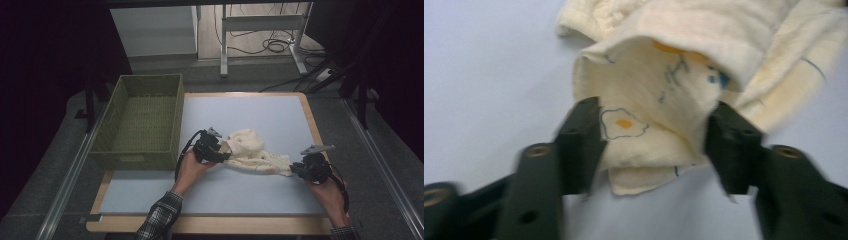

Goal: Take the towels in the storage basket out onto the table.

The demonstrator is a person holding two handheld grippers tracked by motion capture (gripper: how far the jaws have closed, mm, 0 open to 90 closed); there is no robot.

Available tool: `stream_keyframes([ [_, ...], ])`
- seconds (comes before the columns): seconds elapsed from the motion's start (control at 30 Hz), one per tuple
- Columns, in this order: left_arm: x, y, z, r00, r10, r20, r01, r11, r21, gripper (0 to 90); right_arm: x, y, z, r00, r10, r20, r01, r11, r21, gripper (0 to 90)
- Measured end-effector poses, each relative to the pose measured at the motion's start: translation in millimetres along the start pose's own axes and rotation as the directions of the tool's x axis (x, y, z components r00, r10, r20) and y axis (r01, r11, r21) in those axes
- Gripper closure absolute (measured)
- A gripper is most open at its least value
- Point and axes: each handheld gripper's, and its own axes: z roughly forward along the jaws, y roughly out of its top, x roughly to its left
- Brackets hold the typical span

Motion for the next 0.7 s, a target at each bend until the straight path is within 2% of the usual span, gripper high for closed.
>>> stream_keyframes([
  [0.03, 0.6, -1.3, -1.1, 1.0, -0.005, 0.002, 0.005, 1.0, -0.001, 37.7, 0.7, 4.3, -2.9, 1.0, -0.009, 0.0, 0.009, 0.9999, -0.01, 68.3],
  [0.17, 3.2, -7.4, -4.1, 0.9996, -0.02, 0.018, 0.02, 0.9998, 0.0, 35.9, 6.3, 25.2, -3.7, 0.997, -0.017, -0.076, 0.012, 0.9981, -0.061, 63.9],
  [0.27, 3.2, -10.9, -3.6, 0.9993, -0.03, 0.023, 0.03, 0.9996, -0.003, 34.6, 15.8, 41.0, 9.3, 0.9901, -0.056, -0.129, 0.045, 0.9957, -0.081, 60.8],
  [0.37, 2.1, -12.0, -2.7, 0.9994, -0.028, 0.021, 0.028, 0.9996, -0.004, 31.9, 28.0, 56.4, 26.7, 0.979, -0.073, -0.191, 0.055, 0.994, -0.094, 56.1],
  [0.53, 0.6, -10.8, -5.0, 0.9995, -0.029, 0.014, 0.029, 0.9995, -0.014, 26.1, 46.1, 80.5, 53.8, 0.972, -0.143, -0.186, 0.127, 0.987, -0.099, 48.3],
  [0.57, 0.3, -10.8, -4.9, 0.9995, -0.028, 0.012, 0.028, 0.9995, -0.017, 24.9, 49.3, 84.6, 58.2, 0.9699, -0.154, -0.189, 0.138, 0.9857, -0.096, 49.4],
  [0.63, -0.4, -10.5, -5.0, 0.9997, -0.022, 0.008, 0.022, 0.9996, -0.015, 23.8, 53.9, 90.5, 63.7, 0.9654, -0.189, -0.18, 0.174, 0.9804, -0.092, 69.5],
  [0.7, -1.3, -10.0, -5.4, 0.9998, -0.018, 0.001, 0.018, 0.9997, -0.013, 23.0, 57.0, 98.2, 65.3, 0.9642, -0.205, -0.168, 0.191, 0.9769, -0.095, 82.5],
])
